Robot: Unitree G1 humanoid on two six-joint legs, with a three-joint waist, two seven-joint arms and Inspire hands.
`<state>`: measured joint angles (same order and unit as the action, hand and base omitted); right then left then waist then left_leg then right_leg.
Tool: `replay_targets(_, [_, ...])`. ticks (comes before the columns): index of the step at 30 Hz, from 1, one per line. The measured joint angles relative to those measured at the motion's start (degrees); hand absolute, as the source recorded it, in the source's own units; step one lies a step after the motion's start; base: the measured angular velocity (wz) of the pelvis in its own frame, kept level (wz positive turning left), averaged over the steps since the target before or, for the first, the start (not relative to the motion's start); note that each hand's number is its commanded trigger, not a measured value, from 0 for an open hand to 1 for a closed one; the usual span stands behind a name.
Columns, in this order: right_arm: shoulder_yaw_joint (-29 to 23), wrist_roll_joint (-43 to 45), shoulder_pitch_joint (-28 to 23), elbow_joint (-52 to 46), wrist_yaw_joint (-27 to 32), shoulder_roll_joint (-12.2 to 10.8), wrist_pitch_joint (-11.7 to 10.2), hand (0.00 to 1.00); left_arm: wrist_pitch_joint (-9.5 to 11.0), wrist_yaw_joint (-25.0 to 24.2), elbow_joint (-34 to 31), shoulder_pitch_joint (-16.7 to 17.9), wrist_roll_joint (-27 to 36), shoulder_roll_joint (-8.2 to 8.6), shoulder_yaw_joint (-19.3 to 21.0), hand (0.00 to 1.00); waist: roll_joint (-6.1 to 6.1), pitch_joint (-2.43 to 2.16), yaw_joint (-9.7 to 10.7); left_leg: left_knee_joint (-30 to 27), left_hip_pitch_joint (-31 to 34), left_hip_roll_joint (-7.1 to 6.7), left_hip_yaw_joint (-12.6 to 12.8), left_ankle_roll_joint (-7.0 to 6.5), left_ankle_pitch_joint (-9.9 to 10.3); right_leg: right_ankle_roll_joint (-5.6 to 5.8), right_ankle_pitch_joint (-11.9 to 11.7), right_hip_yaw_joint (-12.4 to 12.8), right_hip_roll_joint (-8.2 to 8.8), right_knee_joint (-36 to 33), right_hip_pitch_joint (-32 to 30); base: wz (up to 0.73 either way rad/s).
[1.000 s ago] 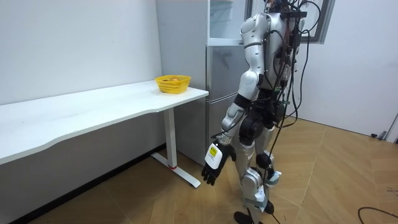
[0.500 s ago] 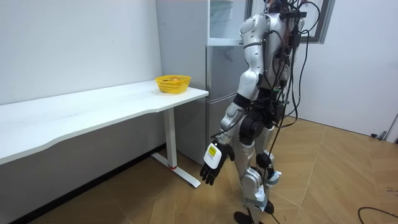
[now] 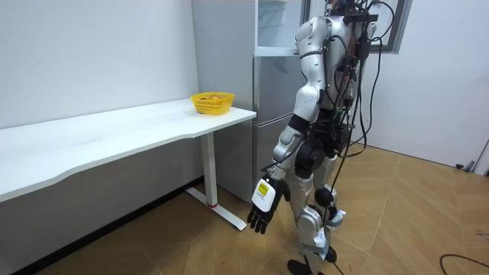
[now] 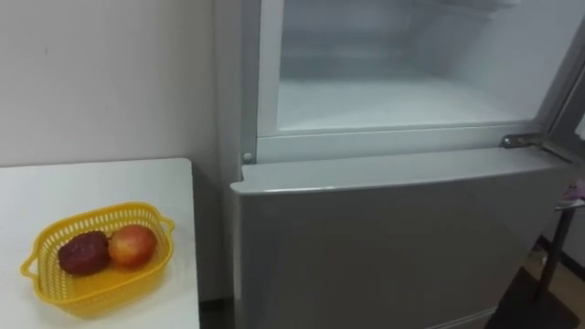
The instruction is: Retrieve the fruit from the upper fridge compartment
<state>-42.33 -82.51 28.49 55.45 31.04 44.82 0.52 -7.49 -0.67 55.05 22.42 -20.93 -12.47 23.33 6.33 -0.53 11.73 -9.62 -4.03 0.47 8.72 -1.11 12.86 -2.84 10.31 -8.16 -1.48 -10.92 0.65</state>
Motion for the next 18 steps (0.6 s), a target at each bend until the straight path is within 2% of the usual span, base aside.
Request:
replay_targets(4, [0.4, 1.5, 2.0, 0.0, 1.6, 0.0, 0.7, 0.0, 0.0, 0.1, 0.0, -0.3, 0.0, 0.21, 0.8, 0.0, -0.01, -0.01, 0.6, 0.0, 0.3, 0.03, 0.0, 0.01, 0.0, -0.09, 0.2, -0.1, 0.05, -1.0, -0.8, -0.04])
replay_targets(7, [2.5, 5.8, 2.7, -0.5, 3.2, 0.0, 1.5, 0.0, 0.0, 0.1, -0.1, -0.5, -0.1, 0.19, 0.9, 0.0, 0.04, 0.02, 0.6, 0.0, 0.3, 0.13, 0.5, 0.06, 0.0, -0.18, 0.3, 0.2, 0.04, -1.8, -1.3, -0.09])
replay_targets(10, [5.0, 12.8, 2.7, -2.7, 6.1, 0.0, 4.6, 0.0, 0.0, 0.1, -0.3, -0.7, -0.1, 0.2, 0.9, 0.0, 0.04, 0.03, 0.8, 0.1, 0.3, 0.0, 0.5, 0.13, -0.2, -0.31, 0.5, 0.2, 0.27, -2.7, -1.9, -0.05])
replay_targets(12, [9.9, 21.2, 2.7, -6.5, 9.0, 0.0, 9.7, 0.0, 0.4, 0.1, 0.0, -1.0, 0.0, 0.13, 0.8, 0.0, -0.1, 0.11, 1.0, 0.1, 0.4, -0.19, 0.6, 0.15, -0.5, -0.39, 0.7, 0.4, 0.36, -3.6, -2.5, -0.05])
replay_targets(13, [11.5, 23.5, 2.7, -7.4, 9.5, 0.0, 11.0, 0.0, 0.5, 0.2, 0.1, -1.0, 0.0, 0.06, 0.8, 0.0, -0.11, 0.11, 1.0, 0.1, 0.3, -0.21, 0.6, 0.15, -0.6, -0.47, 0.8, 0.5, 0.38, -3.9, -2.7, -0.06])
replay_targets(15, [14.2, 29.1, 2.3, -14.2, 12.3, -0.5, 16.7, 0.0, 0.8, 0.4, 0.1, -1.1, 0.0, 0.08, 0.7, 0.0, -0.21, 0.15, 1.0, 0.0, 0.5, -0.34, 0.7, 0.17, -0.6, -0.57, 1.2, 0.7, 0.51, -5.1, -3.5, -0.05])
replay_targets(17, [14.6, 29.1, 2.2, -18.2, 13.8, -0.9, 19.2, 0.0, 1.0, 0.5, -0.1, -1.1, 0.0, 0.07, 0.7, 0.0, -0.33, 0.21, 0.4, -0.3, 0.5, -0.41, 0.9, 0.17, -0.6, -0.55, 1.5, 1.0, 0.6, -5.6, -3.9, -0.06])
replay_targets(18, [15.3, 29.1, 2.1, -19.5, 14.9, -0.9, 19.6, 0.0, 1.1, 0.8, 0.0, -1.2, 0.0, 0.08, 0.8, 0.0, -0.37, 0.24, 0.2, -0.6, 0.5, -0.4, 0.9, 0.19, -0.7, -0.65, 1.7, 1.1, 0.63, -6.0, -4.0, -0.04])
